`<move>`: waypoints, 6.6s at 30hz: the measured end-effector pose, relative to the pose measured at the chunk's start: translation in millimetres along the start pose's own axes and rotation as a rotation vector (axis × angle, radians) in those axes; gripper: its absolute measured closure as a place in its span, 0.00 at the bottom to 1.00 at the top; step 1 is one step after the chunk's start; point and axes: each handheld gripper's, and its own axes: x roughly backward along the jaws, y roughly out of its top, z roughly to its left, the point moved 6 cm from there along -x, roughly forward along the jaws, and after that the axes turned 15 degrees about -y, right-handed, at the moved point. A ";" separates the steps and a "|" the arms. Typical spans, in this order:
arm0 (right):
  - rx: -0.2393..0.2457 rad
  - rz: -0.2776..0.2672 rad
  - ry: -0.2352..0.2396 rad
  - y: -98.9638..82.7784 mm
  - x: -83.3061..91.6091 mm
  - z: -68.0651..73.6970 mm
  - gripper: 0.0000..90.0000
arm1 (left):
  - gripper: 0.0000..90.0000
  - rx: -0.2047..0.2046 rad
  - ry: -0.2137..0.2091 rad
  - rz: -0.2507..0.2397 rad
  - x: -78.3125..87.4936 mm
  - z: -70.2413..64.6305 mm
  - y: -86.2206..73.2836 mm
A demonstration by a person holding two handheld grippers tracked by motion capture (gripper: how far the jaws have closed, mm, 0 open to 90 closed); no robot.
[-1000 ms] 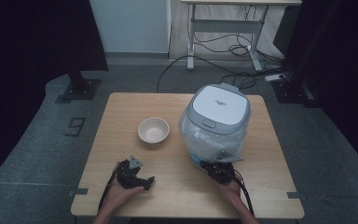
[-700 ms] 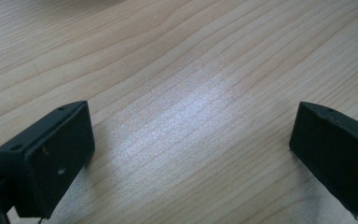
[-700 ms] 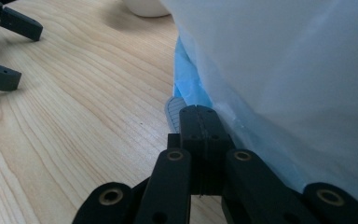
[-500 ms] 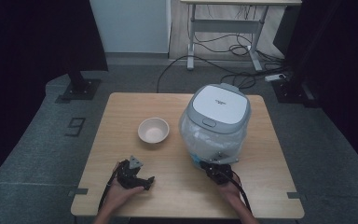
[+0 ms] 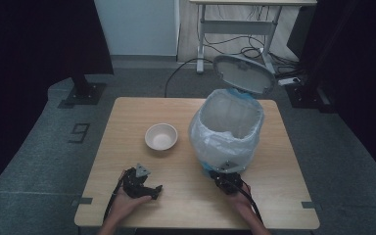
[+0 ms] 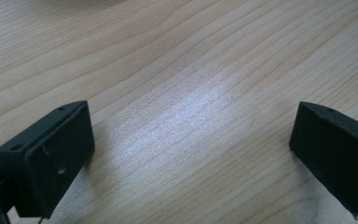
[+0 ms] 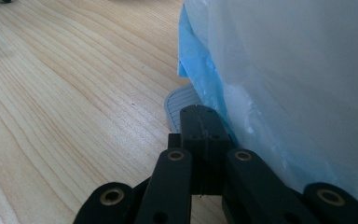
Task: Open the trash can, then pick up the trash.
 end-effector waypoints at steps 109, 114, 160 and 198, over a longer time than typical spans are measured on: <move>-0.070 -0.003 0.071 -1.8 -1.8 -5.9 0.99 | 0.24 0.135 0.049 -0.160 31.7 83.3 115.3; -0.071 -0.003 0.072 -1.9 -1.8 -6.0 0.99 | 0.23 0.146 0.056 -0.152 27.7 90.9 119.2; -0.070 -0.004 0.079 -1.9 -2.0 -6.4 0.99 | 0.77 0.247 -0.004 -0.026 -33.1 128.0 107.9; -0.062 -0.007 0.074 -1.8 -1.9 -5.9 0.99 | 0.93 0.128 -0.058 -0.233 46.4 91.6 121.3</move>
